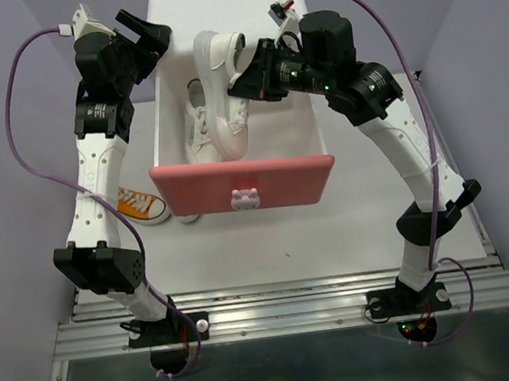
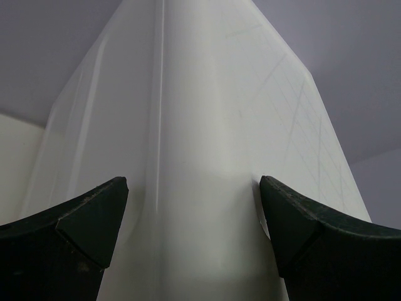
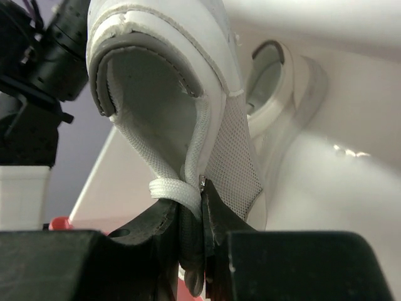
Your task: Place and organize the shoes in the shoe cabinet
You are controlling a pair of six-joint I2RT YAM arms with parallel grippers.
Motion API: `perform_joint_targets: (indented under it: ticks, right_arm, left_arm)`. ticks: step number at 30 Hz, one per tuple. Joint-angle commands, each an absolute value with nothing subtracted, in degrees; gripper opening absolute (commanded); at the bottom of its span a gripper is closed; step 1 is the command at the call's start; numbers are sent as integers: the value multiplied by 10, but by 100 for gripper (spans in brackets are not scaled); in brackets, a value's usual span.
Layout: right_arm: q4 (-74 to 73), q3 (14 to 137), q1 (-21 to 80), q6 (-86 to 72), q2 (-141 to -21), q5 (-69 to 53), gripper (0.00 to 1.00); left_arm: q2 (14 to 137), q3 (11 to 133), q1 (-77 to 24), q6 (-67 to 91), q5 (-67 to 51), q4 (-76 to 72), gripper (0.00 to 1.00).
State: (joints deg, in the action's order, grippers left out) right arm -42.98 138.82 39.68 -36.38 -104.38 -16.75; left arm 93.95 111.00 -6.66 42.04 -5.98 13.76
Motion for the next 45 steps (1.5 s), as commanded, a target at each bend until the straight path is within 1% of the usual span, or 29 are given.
perform_joint_targets:
  ticks: [1,7,13,18,22,30,37,45]
  right_arm:
    - [-469,1425,397,-330,-1006,-170,1]
    - [-508,1415,397,-333,-995,-159,1]
    - [-533,1408,397,-304,-988,-99,1]
    - [-565,1421,397,-307,-1005,-98,1]
    - [-552,1399,397,-288,-995,-68,1]
    - [-549,1419,408,-289,-1024,-27,0]
    - [-575,1423,420,-287,-1035,48,1]
    - [-594,1428,446,-304,-1049,88,1]
  left_arm:
    - [994,1058,-54,346,-22,323,96]
    - [994,1061,-54,345,-19,325,96]
    - [993,1056,-54,343,-17,327,96]
    - [994,1056,-54,340,-18,329,96]
    - [995,1056,-54,336,-18,330,96]
    - [999,1062,-54,335,-18,330,96]
    - [1002,1064,-54,337,-16,331,96]
    - [998,1061,-54,346,-12,333,96]
